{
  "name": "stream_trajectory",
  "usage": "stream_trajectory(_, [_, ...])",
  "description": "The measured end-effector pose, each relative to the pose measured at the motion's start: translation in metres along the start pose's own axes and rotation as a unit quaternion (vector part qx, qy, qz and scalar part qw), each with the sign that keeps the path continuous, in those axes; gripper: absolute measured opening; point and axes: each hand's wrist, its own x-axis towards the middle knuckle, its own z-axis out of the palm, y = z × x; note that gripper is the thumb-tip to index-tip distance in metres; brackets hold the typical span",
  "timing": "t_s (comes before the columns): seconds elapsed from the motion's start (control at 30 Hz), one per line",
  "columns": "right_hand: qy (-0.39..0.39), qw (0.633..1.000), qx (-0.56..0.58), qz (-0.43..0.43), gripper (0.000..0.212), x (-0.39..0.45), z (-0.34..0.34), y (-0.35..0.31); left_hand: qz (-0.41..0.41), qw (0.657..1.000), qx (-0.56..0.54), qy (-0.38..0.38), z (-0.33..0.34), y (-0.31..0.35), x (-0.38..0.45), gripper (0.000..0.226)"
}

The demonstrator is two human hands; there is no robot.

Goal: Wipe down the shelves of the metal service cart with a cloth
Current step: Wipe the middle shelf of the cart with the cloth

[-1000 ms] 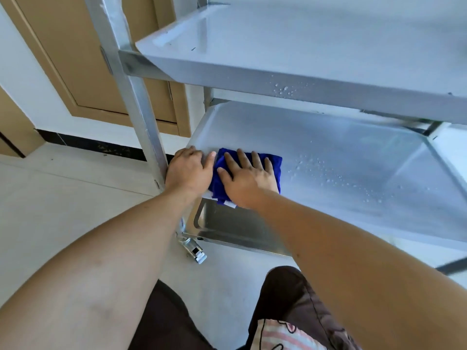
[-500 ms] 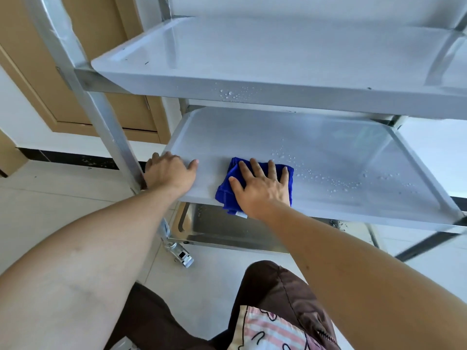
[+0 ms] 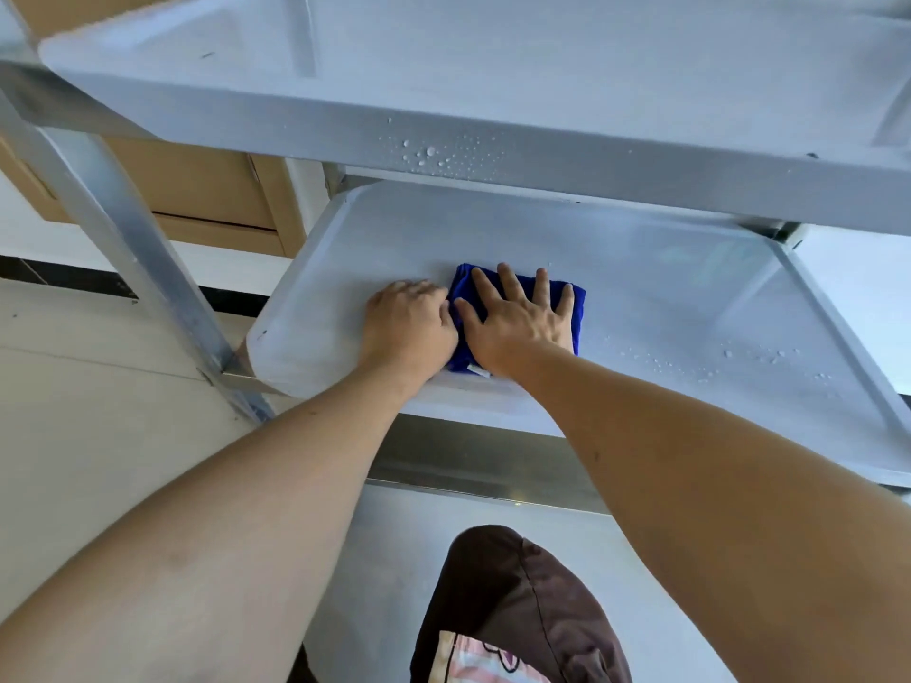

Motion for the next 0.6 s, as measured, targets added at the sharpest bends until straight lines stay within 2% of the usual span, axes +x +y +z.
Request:
stream_trajectory(0.23, [0.012,1.000,-0.012,0.004,0.069,0.070,0.001,0.003,-0.007,1.000,0.008,-0.023,-0.003,0.003,-0.001,0.028])
stream_trajectory(0.4, [0.007,1.000,-0.006,0.009,0.070,0.116,-0.004,-0.002,-0.006,0.998,0.028,-0.051,0.004,0.000,0.000,0.053])
stream_trajectory(0.6, [0.005,1.000,-0.015,0.013,0.068,0.160,-0.011,-0.010,-0.015,0.998,0.039,-0.040,0.009,0.001,0.001,0.048])
